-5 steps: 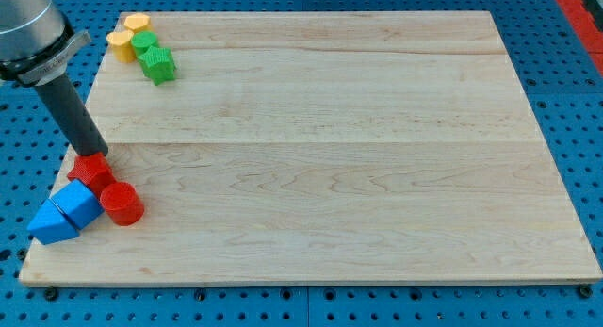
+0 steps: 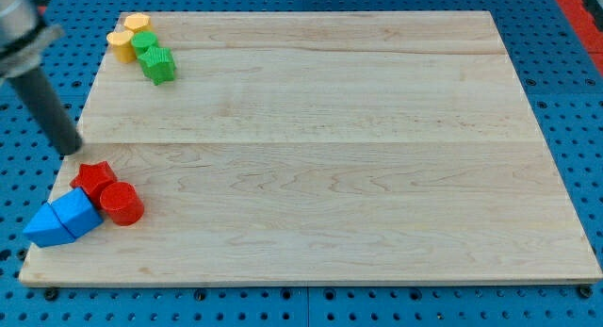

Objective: Move the group of blocks up and right a bit

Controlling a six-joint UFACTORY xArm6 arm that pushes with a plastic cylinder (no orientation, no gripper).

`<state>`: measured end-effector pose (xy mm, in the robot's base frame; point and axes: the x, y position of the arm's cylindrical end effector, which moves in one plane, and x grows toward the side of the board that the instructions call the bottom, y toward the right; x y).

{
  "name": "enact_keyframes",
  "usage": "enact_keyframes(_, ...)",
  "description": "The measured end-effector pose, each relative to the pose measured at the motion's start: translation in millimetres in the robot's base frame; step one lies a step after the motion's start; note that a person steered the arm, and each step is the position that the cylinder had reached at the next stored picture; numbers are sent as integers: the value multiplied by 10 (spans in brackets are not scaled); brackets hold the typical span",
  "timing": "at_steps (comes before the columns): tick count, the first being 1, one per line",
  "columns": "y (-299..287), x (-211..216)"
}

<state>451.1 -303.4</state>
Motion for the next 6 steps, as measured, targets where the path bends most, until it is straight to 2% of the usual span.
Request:
enact_keyframes(1, -10, 53)
enact_keyframes(3, 15, 1416)
enact_keyframes(4, 93, 1414)
enact_keyframes(5, 620, 1345)
enact_keyframes(6, 874, 894)
